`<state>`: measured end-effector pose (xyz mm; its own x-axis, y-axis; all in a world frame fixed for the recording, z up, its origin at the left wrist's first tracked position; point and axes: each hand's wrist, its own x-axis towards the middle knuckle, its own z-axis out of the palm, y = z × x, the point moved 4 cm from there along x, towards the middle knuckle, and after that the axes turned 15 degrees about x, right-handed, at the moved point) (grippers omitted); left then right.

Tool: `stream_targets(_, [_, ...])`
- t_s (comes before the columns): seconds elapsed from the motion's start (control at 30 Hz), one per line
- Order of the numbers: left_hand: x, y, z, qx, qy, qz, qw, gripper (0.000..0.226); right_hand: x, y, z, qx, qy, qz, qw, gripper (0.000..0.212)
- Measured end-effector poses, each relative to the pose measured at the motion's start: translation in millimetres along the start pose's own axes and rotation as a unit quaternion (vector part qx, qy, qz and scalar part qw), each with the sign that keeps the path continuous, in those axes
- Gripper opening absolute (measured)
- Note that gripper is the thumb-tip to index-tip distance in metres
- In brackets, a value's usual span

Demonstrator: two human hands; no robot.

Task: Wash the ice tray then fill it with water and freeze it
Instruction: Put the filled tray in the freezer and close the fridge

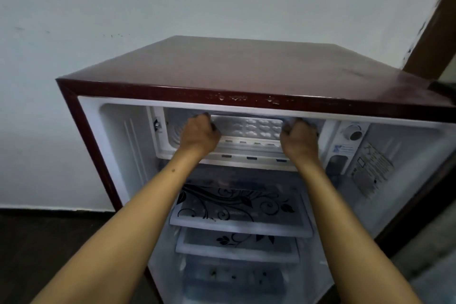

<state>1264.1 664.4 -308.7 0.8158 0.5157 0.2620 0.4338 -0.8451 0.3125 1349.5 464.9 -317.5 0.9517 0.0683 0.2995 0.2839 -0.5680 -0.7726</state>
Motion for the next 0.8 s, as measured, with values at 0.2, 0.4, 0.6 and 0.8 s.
stream_targets(0.2, [-106.1, 15.5, -32.3, -0.038, 0.002, 0.048, 0.998, 0.034, -85.1, -23.5, -41.5, 0.065, -0.028, -0.004, 0.997, 0.038])
stream_targets(0.4, [-210.2, 14.2, -67.0, -0.071, 0.002, 0.038, 0.997, 0.029, -185.7, -36.0, -82.0, 0.125, -0.021, -0.003, 0.992, 0.039])
stream_targets(0.6, [-282.4, 11.4, -79.6, -0.080, -0.016, 0.045, 0.996, 0.035, -263.9, -39.0, -104.8, 0.134, -0.006, 0.000, 0.991, 0.040])
stream_targets(0.8, [-342.7, 7.3, -97.2, -0.104, -0.017, 0.084, 0.991, 0.035, -332.2, -44.0, -124.0, 0.141, 0.002, -0.026, 0.990, 0.039])
